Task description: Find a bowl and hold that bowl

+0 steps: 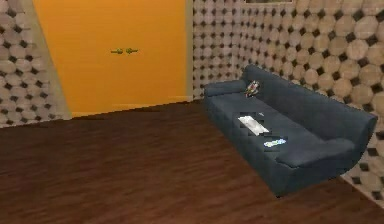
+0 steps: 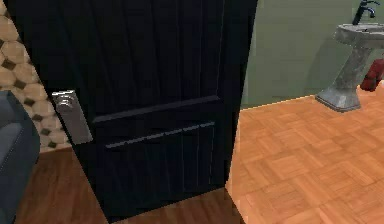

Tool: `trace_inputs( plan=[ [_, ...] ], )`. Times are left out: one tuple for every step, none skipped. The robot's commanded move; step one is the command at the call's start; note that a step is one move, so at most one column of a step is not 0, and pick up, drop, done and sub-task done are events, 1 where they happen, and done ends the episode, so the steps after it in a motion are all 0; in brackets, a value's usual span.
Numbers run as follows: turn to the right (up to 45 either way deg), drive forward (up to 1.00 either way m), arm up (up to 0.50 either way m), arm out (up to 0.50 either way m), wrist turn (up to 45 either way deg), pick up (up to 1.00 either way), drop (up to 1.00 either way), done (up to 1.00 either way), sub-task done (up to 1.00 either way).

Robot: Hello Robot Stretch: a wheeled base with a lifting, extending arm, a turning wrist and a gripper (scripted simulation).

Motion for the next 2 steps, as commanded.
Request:
trace_inputs(
  plan=[
    [-6.0,0.0,0.0,0.0,0.0,0.0,0.0,0.0,0.0],
    [0.0,0.65,0.0,0.0,0.0,0.0,0.0,0.0,0.0]
  ],
)
